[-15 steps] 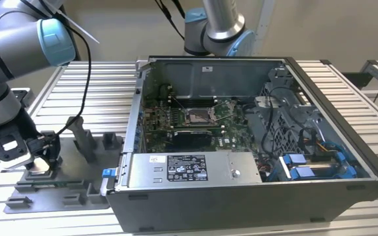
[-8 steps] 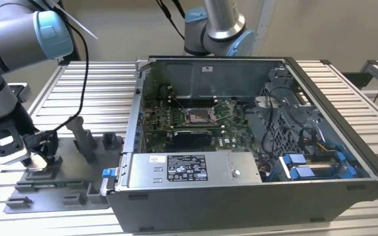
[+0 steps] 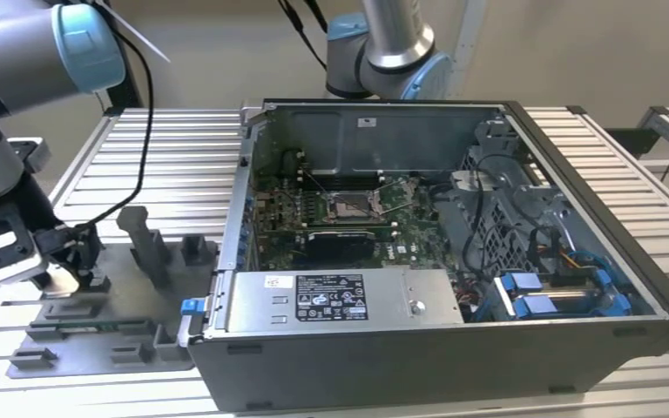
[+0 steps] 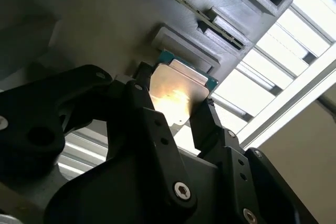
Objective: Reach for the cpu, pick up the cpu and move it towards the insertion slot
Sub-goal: 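Pick up the cpu and move it towards the insertion slot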
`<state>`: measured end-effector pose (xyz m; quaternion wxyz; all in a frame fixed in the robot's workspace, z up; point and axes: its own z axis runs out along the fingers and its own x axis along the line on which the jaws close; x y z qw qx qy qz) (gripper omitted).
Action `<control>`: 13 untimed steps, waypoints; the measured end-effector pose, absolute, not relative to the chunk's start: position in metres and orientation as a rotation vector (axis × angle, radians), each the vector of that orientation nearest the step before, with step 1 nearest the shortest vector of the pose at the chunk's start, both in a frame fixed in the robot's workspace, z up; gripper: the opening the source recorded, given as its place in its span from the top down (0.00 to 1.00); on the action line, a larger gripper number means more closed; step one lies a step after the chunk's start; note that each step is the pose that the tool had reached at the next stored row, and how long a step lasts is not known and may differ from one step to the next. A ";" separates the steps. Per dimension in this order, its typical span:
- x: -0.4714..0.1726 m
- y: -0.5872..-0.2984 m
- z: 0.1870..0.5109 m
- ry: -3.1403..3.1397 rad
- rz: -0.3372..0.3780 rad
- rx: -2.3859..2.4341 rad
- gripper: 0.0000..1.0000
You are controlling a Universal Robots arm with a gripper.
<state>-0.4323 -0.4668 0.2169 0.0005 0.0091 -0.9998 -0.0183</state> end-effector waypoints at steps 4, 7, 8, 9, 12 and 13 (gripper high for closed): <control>-0.432 -0.467 0.223 -3.140 -0.055 0.028 1.00; -0.432 -0.467 0.229 -3.140 -0.054 0.028 1.00; -0.432 -0.467 0.230 -3.140 -0.054 0.028 1.00; -0.432 -0.467 0.232 -3.140 -0.054 0.028 1.00; -0.432 -0.467 0.237 -3.140 -0.054 0.028 1.00; -0.432 -0.467 0.239 -3.140 -0.054 0.028 1.00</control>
